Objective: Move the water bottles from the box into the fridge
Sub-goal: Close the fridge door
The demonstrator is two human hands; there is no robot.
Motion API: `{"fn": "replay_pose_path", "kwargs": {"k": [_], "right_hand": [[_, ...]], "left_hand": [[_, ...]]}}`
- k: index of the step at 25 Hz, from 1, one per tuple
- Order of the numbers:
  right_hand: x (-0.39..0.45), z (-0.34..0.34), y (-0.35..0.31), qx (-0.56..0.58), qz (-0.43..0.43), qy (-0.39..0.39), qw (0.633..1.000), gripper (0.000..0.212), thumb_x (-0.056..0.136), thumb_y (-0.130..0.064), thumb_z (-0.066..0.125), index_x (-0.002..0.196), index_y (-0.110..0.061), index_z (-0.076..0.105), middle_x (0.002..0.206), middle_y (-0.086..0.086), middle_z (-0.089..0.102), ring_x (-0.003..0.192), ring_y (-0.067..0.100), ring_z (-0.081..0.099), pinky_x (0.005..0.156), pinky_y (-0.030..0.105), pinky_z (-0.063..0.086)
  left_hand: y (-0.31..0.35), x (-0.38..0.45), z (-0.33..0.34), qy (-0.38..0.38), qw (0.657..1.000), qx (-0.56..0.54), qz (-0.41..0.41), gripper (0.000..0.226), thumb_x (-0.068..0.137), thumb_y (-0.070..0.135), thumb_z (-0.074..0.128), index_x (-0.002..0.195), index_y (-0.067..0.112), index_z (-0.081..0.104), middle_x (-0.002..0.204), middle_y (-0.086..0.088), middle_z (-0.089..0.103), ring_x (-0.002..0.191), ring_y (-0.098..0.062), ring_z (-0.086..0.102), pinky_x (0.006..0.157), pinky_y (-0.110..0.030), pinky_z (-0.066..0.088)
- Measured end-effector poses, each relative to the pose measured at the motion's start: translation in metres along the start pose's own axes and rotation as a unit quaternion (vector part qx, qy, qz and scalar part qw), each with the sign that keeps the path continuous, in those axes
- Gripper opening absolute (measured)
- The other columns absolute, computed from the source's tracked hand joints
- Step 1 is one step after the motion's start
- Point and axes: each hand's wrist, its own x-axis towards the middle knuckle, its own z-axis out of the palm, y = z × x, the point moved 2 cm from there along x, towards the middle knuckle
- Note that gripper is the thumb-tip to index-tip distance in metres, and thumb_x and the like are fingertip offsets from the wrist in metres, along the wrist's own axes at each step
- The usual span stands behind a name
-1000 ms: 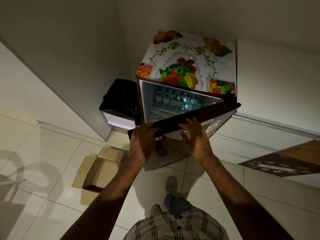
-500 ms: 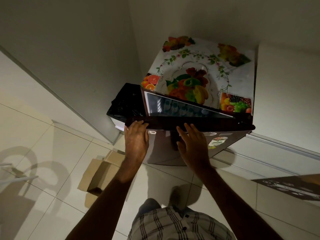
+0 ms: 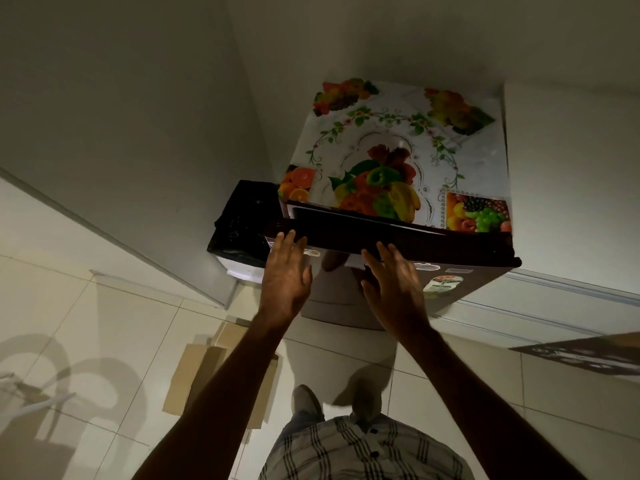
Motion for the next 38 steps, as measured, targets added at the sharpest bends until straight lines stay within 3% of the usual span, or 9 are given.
{"fn": "replay_pose_path", "kwargs": {"k": [3, 7, 16, 20, 26, 30, 33, 35, 38], "right_hand": [[0.010, 0.000, -0.003, 0.003, 0.043, -0.030, 0.999, 0.056, 0.103, -0.045, 0.042, 0.157, -0.033, 0.031, 0.167, 0.002, 0.021, 0.155, 0.021, 0.012, 0.122, 0.048, 0.014], [0.018, 0.003, -0.006, 0.016, 0.058, -0.041, 0.997, 0.058, 0.102, -0.052, 0.032, 0.158, -0.038, 0.025, 0.168, -0.005, 0.014, 0.156, 0.014, 0.002, 0.121, 0.041, 0.005], [0.026, 0.011, -0.016, -0.004, 0.108, -0.015, 0.994, 0.063, 0.100, -0.034, 0.056, 0.157, -0.034, 0.031, 0.168, -0.002, 0.016, 0.157, 0.019, 0.005, 0.123, 0.048, 0.021], [0.028, 0.011, -0.024, 0.020, 0.141, -0.014, 0.990, 0.065, 0.098, -0.031, 0.061, 0.155, -0.036, 0.031, 0.169, -0.006, 0.011, 0.157, 0.015, -0.001, 0.112, 0.041, 0.030], [0.028, 0.009, -0.029, 0.058, 0.152, 0.006, 0.987, 0.062, 0.097, -0.025, 0.063, 0.153, -0.032, 0.037, 0.168, -0.005, 0.015, 0.157, 0.014, 0.000, 0.117, 0.047, 0.030], [0.030, 0.007, -0.033, 0.035, 0.145, -0.005, 0.989, 0.065, 0.094, -0.022, 0.065, 0.153, -0.028, 0.038, 0.168, 0.000, 0.018, 0.157, 0.019, 0.003, 0.119, 0.055, 0.032], [0.032, 0.007, -0.038, 0.013, 0.146, -0.002, 0.989, 0.065, 0.093, -0.022, 0.066, 0.152, -0.025, 0.039, 0.167, 0.003, 0.018, 0.156, 0.025, 0.008, 0.118, 0.056, 0.033], [0.028, 0.010, -0.046, 0.019, 0.107, 0.034, 0.994, 0.060, 0.094, -0.020, 0.063, 0.150, -0.020, 0.042, 0.166, 0.005, 0.019, 0.155, 0.028, 0.013, 0.117, 0.052, 0.033], [0.018, 0.028, -0.065, 0.040, 0.014, 0.083, 0.996, 0.050, 0.094, -0.017, 0.059, 0.143, -0.010, 0.051, 0.160, 0.013, 0.032, 0.148, 0.033, 0.029, 0.116, 0.045, 0.033]], "left_hand": [[-0.011, 0.012, 0.000, 0.003, 0.997, -0.031, 0.064, 0.055, 0.103, 0.032, 0.050, 0.154, 0.016, 0.035, 0.164, -0.009, 0.022, 0.154, -0.025, 0.009, 0.123, -0.050, 0.017], [-0.021, 0.028, 0.001, 0.005, 0.994, 0.042, 0.105, 0.062, 0.097, 0.026, 0.062, 0.152, 0.008, 0.039, 0.161, -0.016, 0.029, 0.151, -0.033, 0.021, 0.120, -0.051, 0.029], [-0.032, 0.045, -0.001, -0.068, 0.988, 0.029, 0.135, 0.075, 0.095, 0.022, 0.059, 0.159, 0.016, 0.020, 0.168, -0.007, 0.003, 0.154, -0.027, -0.009, 0.125, -0.049, 0.014], [-0.036, 0.047, 0.001, -0.069, 0.986, 0.026, 0.146, 0.077, 0.094, 0.021, 0.059, 0.159, 0.017, 0.019, 0.168, -0.008, 0.003, 0.154, -0.027, -0.009, 0.125, -0.050, 0.013], [-0.037, 0.049, -0.002, -0.092, 0.983, 0.020, 0.156, 0.071, 0.099, 0.022, 0.053, 0.159, 0.016, 0.016, 0.167, -0.009, 0.002, 0.154, -0.029, -0.009, 0.125, -0.049, 0.010], [-0.038, 0.048, -0.012, -0.117, 0.978, 0.057, 0.166, 0.079, 0.097, 0.033, 0.056, 0.160, 0.017, 0.011, 0.167, -0.011, 0.000, 0.154, -0.030, -0.007, 0.124, -0.051, 0.009], [-0.040, 0.035, -0.018, -0.074, 0.983, 0.028, 0.166, 0.066, 0.098, 0.026, 0.053, 0.157, 0.014, 0.026, 0.165, -0.013, 0.017, 0.154, -0.031, 0.010, 0.123, -0.051, 0.015], [-0.048, 0.018, -0.017, -0.031, 0.987, -0.010, 0.157, 0.058, 0.097, 0.019, 0.053, 0.153, 0.010, 0.037, 0.160, -0.013, 0.031, 0.151, -0.031, 0.022, 0.122, -0.049, 0.022], [-0.074, -0.014, -0.006, -0.044, 0.996, -0.021, 0.072, 0.061, 0.098, 0.021, 0.053, 0.155, 0.013, 0.032, 0.163, -0.009, 0.027, 0.152, -0.026, 0.020, 0.121, -0.049, 0.023]]}}
